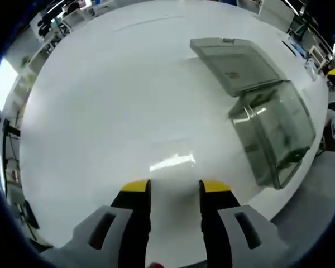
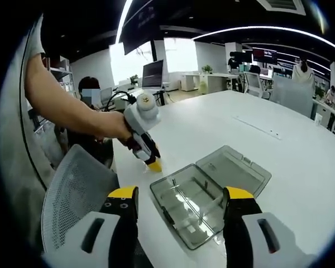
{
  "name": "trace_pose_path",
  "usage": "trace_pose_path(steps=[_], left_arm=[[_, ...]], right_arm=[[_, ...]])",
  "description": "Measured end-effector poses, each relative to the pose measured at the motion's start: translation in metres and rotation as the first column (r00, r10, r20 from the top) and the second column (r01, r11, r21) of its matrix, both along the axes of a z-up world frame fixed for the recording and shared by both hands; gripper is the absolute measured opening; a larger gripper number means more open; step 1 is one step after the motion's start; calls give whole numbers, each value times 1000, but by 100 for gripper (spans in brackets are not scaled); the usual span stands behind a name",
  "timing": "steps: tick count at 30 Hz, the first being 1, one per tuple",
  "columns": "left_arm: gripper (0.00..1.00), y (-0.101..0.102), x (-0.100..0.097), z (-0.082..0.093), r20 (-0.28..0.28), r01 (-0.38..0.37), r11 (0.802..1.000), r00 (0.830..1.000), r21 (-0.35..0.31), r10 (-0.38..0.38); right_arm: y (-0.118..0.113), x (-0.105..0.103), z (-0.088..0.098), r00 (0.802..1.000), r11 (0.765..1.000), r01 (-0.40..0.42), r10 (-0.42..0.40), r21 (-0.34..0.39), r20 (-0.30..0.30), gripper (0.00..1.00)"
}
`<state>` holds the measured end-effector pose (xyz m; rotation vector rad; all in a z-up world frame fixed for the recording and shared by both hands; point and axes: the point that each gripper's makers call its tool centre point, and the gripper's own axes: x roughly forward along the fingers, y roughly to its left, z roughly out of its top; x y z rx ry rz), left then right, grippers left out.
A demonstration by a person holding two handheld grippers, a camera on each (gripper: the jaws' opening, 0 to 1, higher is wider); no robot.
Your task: Insert the divider into the dual guide fixture by aligning both edges with the guide slots and pushing it downward to the bottom, including one-sided entry, uneven engagement, binding, and posture correction.
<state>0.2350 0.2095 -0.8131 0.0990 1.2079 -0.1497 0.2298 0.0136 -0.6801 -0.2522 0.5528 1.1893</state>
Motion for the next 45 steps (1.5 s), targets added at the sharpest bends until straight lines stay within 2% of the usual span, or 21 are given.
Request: trace_pose_path(steps=[12, 16, 24, 27, 32, 45], left_arm=[[32, -5, -6, 0, -58, 68, 998, 996, -11, -68], [33, -4, -7, -1, -77, 70, 998, 995, -7, -70], [37, -9, -8, -2, -83, 78, 997, 994, -4, -78], [33, -6, -9, -2, -86, 104, 994, 991, 30, -101], [33, -6, -8, -2, -77, 97, 995, 993, 39, -93], [30, -6, -12, 1, -81, 81, 996, 994, 26, -79]], right_arm=[[-3, 1, -1, 1000, 1000, 2, -2, 4, -6, 58], [-3, 1, -1, 1000, 1000, 3, -3, 7, -4, 58], [-7, 1, -2, 1000, 1000, 7, -7, 9, -5, 58], [-8, 0, -1, 1000, 1000, 9, -9, 11, -6, 58], [-10, -1, -2, 1000, 1000, 11, -11, 14, -8, 58], [-15, -3, -1, 1000, 1000, 8, -8, 18, -8, 58]])
